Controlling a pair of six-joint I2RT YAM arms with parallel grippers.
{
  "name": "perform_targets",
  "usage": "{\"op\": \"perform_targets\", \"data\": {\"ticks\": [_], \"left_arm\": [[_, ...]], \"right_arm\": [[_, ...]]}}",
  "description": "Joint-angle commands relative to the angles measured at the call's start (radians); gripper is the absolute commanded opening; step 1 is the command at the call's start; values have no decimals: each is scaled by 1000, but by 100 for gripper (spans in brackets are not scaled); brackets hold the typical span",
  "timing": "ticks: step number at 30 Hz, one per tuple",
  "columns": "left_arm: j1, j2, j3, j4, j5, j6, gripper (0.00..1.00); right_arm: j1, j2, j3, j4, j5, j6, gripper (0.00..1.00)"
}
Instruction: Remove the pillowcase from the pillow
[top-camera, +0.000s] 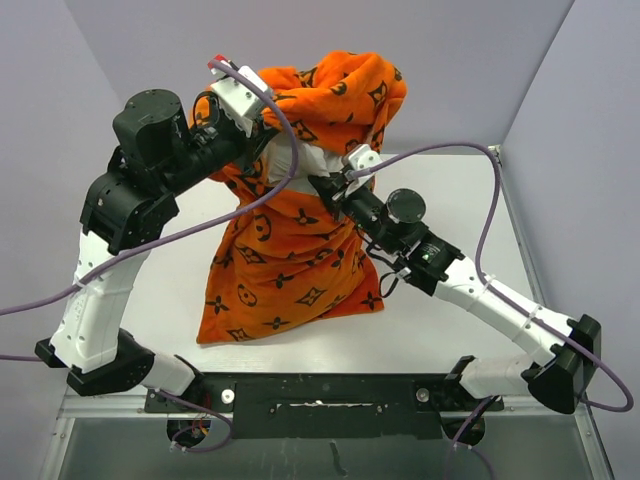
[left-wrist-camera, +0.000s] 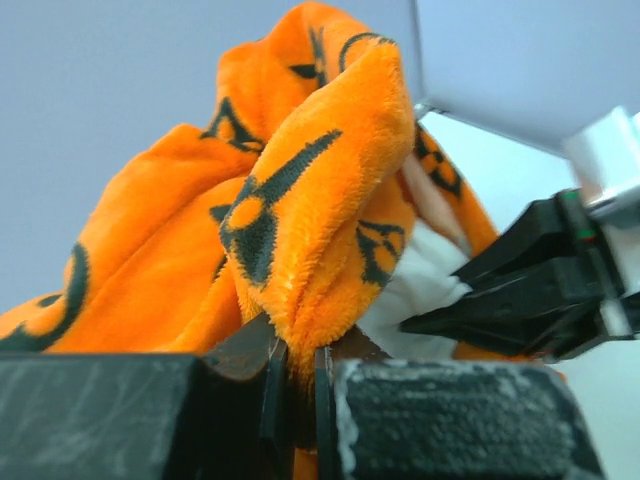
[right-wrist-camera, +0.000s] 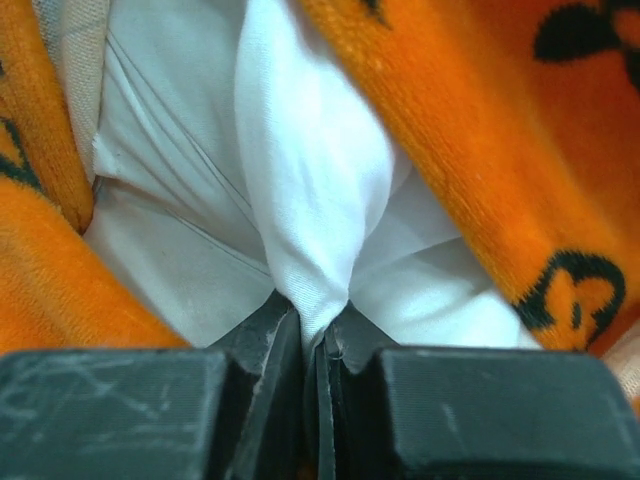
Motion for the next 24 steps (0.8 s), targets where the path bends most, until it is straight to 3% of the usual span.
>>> {"op": "perform_targets", "data": {"ticks": [1,4,10,14,19,24], "left_arm": [[8,-156,-121,447,-191,157,0],[68,-166,-193,598,-301,212,0],[231,-104,-118,639,-317,151,0],[266,-77,-100,582,-306,95,0],[309,-24,-89,372,-284,-37,0],[471,72,-22,306,-311,-133,0]], "right_arm": [[-66,-57,-83,-113,16,67,0],[-107,-131,-132,-111,-18,107,0],[-151,-231,-183,-115,-72,157,0],[-154,-275,-204,-105,-115,187,0],[-170,-338,-259,-45,-240,234,0],[-220,-379,-286,-4,-385,321,0]]}}
